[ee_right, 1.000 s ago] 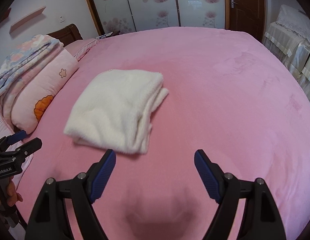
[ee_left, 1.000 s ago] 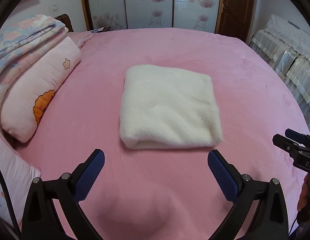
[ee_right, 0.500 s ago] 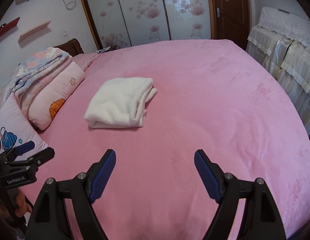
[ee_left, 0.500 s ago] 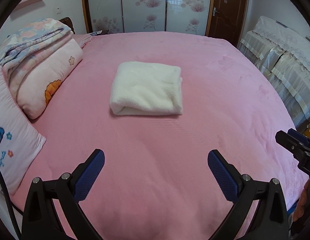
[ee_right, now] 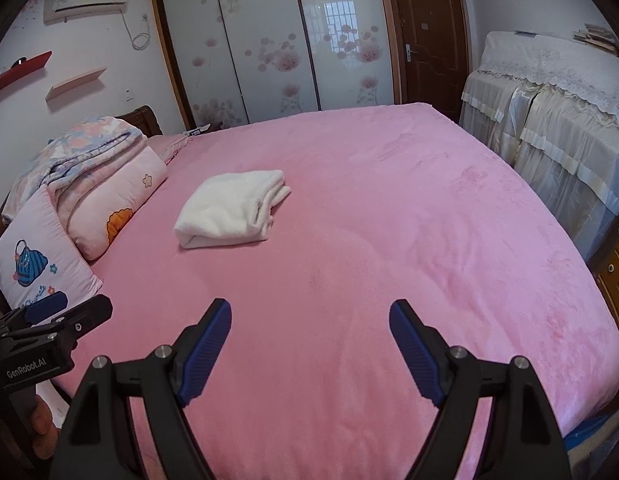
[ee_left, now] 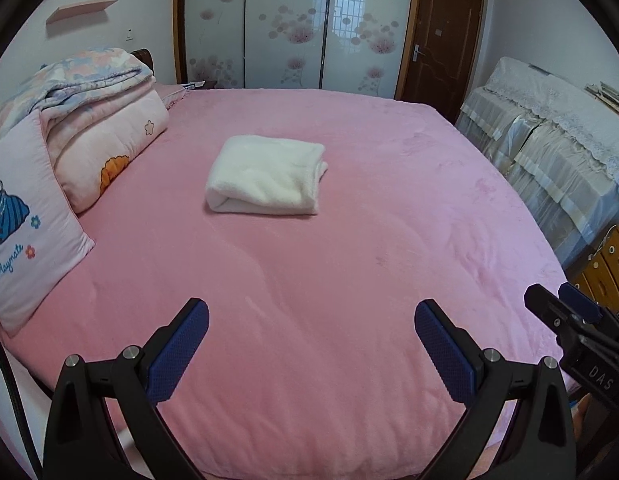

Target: Fold large clothes

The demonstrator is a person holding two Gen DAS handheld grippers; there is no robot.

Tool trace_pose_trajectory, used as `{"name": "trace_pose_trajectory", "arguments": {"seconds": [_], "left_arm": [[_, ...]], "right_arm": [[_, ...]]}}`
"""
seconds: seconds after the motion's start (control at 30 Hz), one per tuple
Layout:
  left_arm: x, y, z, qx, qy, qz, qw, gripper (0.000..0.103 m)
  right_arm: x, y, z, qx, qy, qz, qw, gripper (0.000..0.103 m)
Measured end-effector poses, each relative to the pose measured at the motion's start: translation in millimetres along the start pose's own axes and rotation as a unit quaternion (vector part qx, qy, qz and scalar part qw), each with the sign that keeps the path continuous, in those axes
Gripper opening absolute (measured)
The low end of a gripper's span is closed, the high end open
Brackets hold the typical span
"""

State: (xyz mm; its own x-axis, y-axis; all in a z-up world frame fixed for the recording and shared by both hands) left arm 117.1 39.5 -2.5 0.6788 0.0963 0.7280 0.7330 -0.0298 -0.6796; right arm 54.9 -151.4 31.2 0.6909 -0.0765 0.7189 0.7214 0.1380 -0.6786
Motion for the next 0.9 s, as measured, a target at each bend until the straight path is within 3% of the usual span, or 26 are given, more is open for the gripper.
{"name": "trace_pose_trajectory", "arguments": {"seconds": [0.27,0.4,0.67,0.9], "left_arm": [[-41,-15,-6,0.003,-0.022,0.000,0.9998,0.103],[-55,-19,-12,0.012,-0.006,0.009,0.9999,0.103],[-65,-26,-16,0.014,0.000,0.010,0.9999,0.102],[-70,-27,-13,0.017,-0.007,0.016,0.9997,0.102]], "right_arm": [[-32,-22,-1,0.002,-0.003,-0.005,1.000,0.082],[-44,-27,5,0.004,-0.019,0.002,1.000,0.082],[-53,-38,16,-0.026,-0.059,-0.018,0.998,0.082],[-55,-39,18,-0.026,-0.059,-0.016,0.998,0.082]]}}
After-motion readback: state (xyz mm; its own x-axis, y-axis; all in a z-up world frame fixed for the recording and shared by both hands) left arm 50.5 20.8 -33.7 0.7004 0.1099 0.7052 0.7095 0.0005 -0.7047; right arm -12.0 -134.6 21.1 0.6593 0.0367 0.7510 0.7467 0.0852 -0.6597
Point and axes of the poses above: each gripper's, at about its wrist camera, not at the fingertips, and y roughly the way its jaws point, z to its left, x to its top, the point moved 7 cm from there along y, roughly the way its jaws point
